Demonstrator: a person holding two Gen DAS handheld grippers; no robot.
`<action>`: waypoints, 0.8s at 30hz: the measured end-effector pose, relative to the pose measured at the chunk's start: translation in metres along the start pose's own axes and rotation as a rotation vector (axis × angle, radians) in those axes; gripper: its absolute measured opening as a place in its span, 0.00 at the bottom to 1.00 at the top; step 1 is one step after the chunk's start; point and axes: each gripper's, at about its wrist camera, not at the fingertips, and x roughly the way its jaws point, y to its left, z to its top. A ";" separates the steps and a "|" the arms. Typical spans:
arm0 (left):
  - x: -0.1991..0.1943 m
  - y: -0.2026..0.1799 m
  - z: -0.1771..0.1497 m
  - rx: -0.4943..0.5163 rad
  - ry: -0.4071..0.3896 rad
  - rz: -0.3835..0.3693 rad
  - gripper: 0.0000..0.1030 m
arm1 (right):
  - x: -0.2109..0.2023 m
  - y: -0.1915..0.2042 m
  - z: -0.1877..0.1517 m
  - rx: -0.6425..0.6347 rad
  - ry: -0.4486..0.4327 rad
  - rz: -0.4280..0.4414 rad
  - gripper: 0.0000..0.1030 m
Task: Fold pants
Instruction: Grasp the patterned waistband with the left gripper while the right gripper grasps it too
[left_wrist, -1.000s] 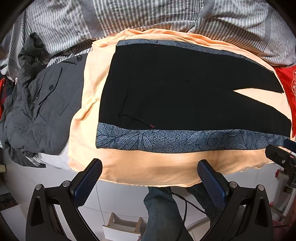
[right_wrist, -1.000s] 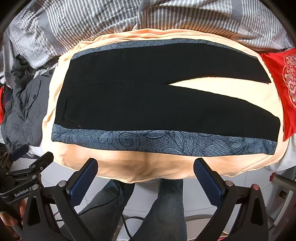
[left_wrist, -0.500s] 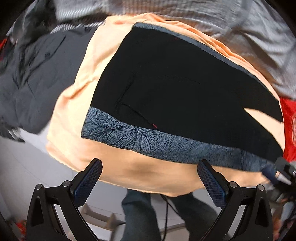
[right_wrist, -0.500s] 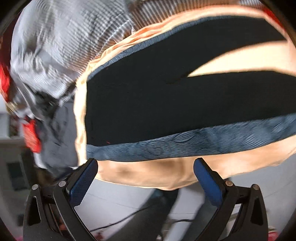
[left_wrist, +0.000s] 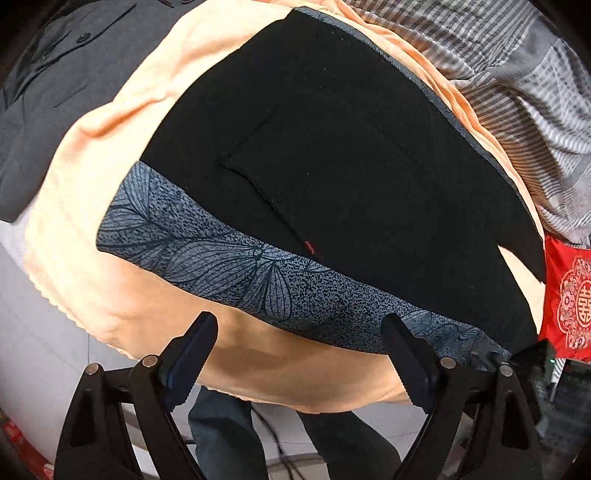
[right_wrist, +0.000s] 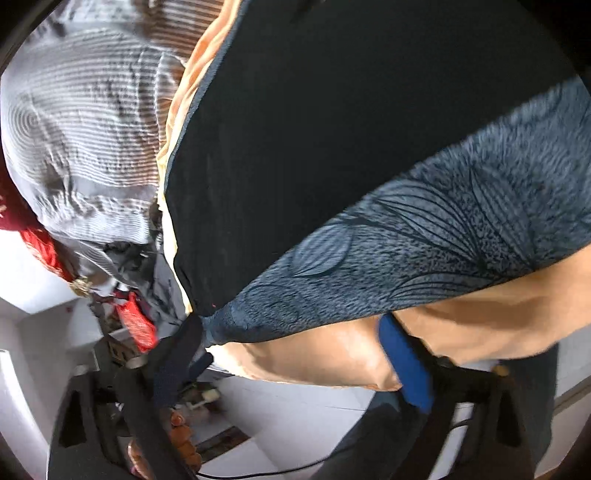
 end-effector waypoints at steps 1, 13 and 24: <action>0.001 0.000 -0.001 0.000 0.002 -0.001 0.89 | 0.005 -0.006 0.000 0.009 0.012 0.022 0.73; 0.000 0.010 -0.012 -0.097 -0.044 -0.031 0.89 | 0.020 -0.034 0.013 0.089 0.008 0.249 0.71; -0.010 0.027 -0.033 -0.244 -0.122 -0.071 0.89 | 0.003 -0.016 0.031 0.095 0.121 0.383 0.07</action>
